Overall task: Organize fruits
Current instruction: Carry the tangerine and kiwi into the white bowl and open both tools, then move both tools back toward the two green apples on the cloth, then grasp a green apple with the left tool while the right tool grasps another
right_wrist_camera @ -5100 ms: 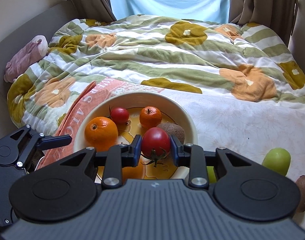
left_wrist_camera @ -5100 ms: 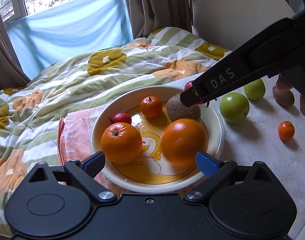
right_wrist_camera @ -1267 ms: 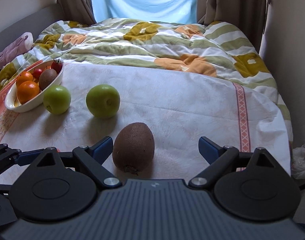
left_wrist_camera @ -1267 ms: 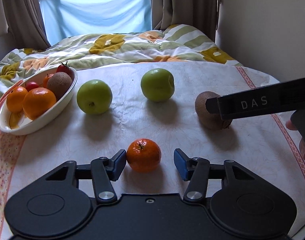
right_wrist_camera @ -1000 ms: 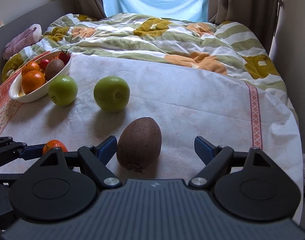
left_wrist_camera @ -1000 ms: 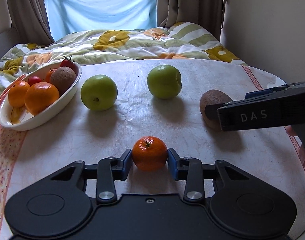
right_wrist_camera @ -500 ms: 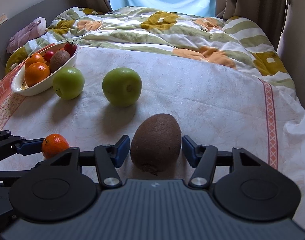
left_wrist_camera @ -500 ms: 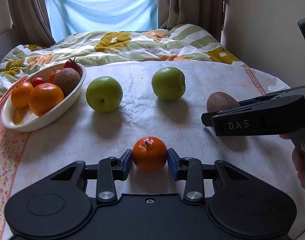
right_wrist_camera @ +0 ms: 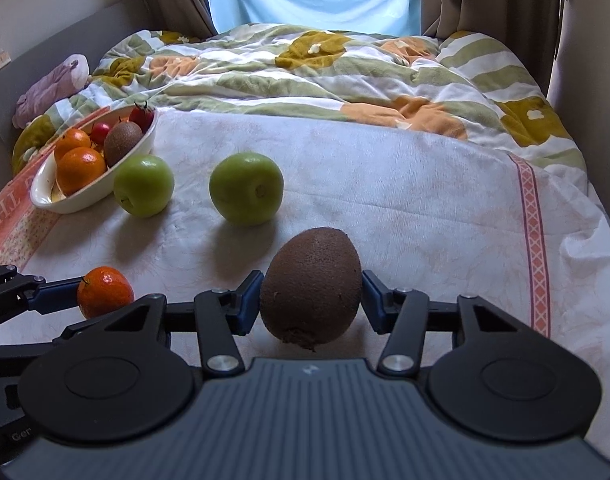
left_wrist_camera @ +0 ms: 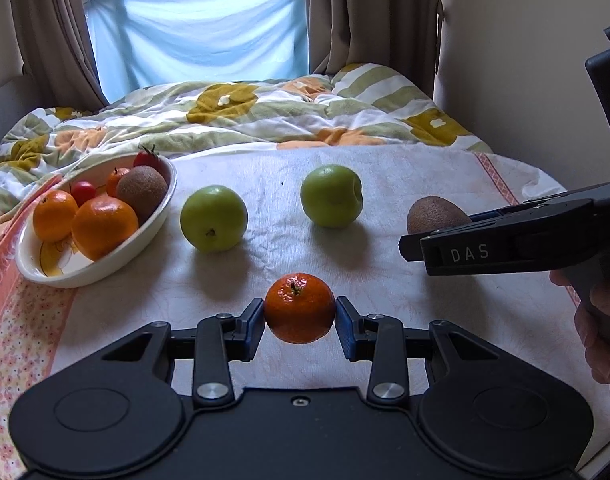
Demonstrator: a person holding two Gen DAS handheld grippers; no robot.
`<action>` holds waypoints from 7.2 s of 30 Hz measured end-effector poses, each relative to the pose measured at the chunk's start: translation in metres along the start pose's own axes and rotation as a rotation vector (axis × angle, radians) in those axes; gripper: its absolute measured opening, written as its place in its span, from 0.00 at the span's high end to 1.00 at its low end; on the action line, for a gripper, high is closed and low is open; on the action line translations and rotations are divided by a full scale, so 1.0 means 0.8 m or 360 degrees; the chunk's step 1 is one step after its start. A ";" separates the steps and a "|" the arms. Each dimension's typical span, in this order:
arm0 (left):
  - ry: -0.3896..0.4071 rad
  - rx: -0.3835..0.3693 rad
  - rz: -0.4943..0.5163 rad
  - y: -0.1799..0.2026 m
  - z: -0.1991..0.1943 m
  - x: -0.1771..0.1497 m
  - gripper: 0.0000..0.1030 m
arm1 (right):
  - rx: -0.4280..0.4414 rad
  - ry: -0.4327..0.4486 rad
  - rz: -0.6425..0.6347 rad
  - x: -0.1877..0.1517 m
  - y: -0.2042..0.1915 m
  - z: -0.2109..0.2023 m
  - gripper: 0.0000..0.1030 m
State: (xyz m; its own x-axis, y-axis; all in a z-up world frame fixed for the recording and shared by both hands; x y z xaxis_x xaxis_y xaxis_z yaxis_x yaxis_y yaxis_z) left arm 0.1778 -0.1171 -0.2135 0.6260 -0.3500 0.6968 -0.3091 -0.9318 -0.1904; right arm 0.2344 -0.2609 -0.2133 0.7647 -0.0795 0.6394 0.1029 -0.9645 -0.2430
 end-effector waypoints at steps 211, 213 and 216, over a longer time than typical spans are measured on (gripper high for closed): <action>-0.0137 0.0205 0.0240 -0.063 0.109 0.054 0.42 | 0.0152 -0.0113 0.0166 0.065 -0.047 0.085 0.20; -0.0142 0.0199 0.0243 -0.061 0.106 0.053 0.42 | 0.0161 -0.0121 0.0162 0.065 -0.049 0.089 0.22; -0.0148 0.0192 0.0232 -0.060 0.101 0.050 0.42 | 0.0170 -0.0126 0.0149 0.065 -0.053 0.092 0.24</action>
State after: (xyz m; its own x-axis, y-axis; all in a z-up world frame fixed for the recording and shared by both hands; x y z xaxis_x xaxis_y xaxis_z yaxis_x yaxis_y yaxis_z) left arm 0.2759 -0.0942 -0.2323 0.6460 -0.4843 0.5901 -0.3167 -0.8734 -0.3701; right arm 0.3167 -0.2054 -0.2230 0.8214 -0.1436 0.5520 0.0926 -0.9214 -0.3774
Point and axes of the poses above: each gripper's, at about its wrist camera, not at the fingertips, and z roughly the way its jaws point, y to its right, x to its top, the point moved 4 cm from there along z, roughly the way its jaws point, and after that the axes turned 12 degrees about z, right-handed, at the moved point
